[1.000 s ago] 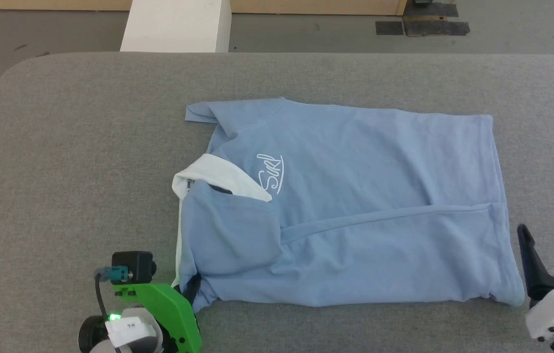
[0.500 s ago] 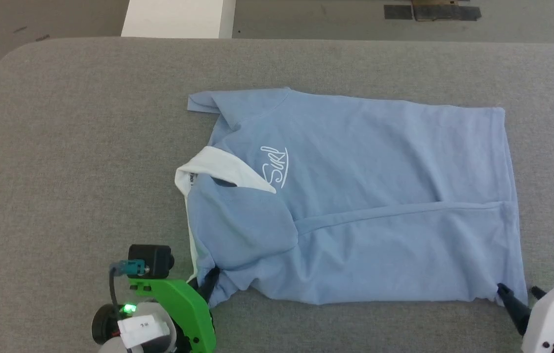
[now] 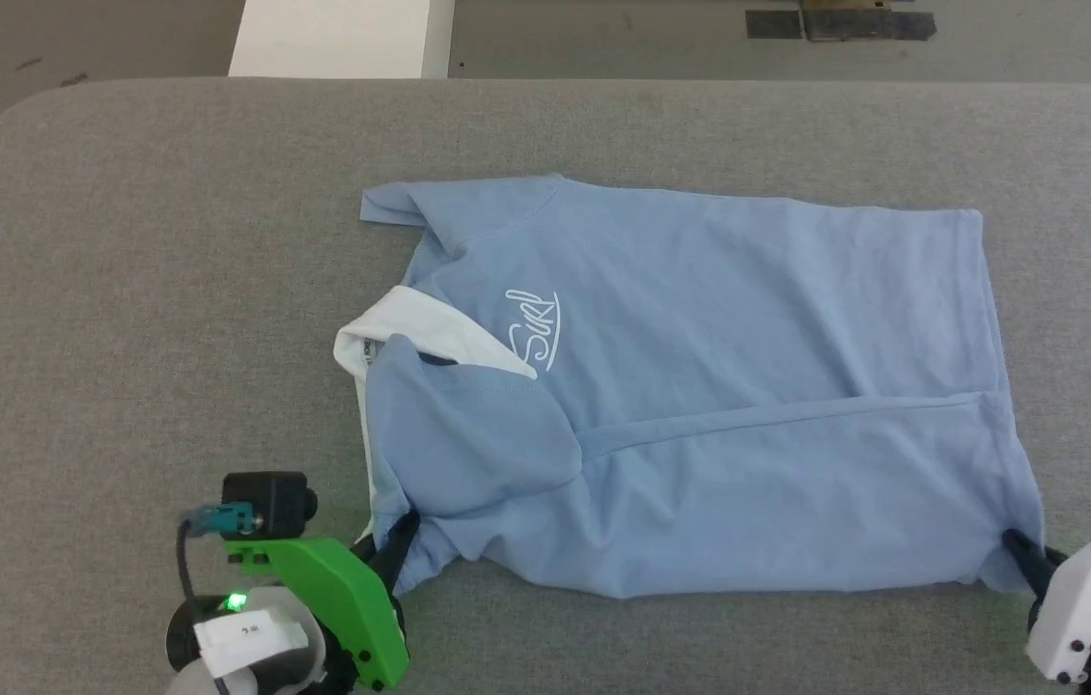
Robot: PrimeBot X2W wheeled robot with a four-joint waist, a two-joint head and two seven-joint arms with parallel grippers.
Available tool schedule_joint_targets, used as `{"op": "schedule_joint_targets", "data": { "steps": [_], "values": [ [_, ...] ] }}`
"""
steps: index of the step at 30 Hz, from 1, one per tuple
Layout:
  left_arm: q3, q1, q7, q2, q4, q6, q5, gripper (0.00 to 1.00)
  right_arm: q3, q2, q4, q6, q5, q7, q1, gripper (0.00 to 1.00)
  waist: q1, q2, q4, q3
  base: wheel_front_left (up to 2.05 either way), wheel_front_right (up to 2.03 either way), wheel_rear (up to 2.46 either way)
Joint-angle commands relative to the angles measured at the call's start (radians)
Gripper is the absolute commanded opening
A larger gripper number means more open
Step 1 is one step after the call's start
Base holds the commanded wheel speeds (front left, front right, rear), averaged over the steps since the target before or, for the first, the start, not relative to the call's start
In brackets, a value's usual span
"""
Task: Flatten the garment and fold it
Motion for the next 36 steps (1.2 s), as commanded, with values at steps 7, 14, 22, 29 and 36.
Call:
{"op": "schedule_joint_targets", "data": {
  "steps": [7,14,22,29,36],
  "values": [
    [0.054,0.067,0.020,0.022,-0.089,-0.005,-0.083,0.00,-0.067,0.013,-0.104,-0.002,0.060,-0.002,0.028,0.00,0.0000,0.0000,-0.010,-0.044,0.00,0.00,0.00],
    [0.085,0.226,0.109,0.056,-0.214,0.034,-0.159,0.00,-0.138,0.037,-0.233,-0.002,0.104,0.060,0.170,0.00,0.0000,0.0000,-0.019,-0.096,0.00,0.00,0.00],
    [0.073,0.290,0.139,0.051,-0.195,0.047,-0.189,0.00,-0.139,0.071,-0.229,-0.002,0.085,0.059,0.232,0.01,0.0000,0.0000,-0.028,-0.113,0.00,0.00,0.00],
    [0.047,0.242,0.119,0.021,-0.108,0.024,-0.193,1.00,-0.119,0.088,-0.172,-0.002,0.069,0.023,0.207,1.00,0.0000,0.0000,-0.028,-0.119,0.00,0.00,0.00],
    [0.095,0.238,0.063,0.032,-0.193,0.028,-0.186,1.00,-0.153,0.088,-0.257,-0.002,0.079,-0.015,0.182,1.00,0.0000,0.0000,-0.023,-0.115,0.00,0.00,0.00]
  ]
}}
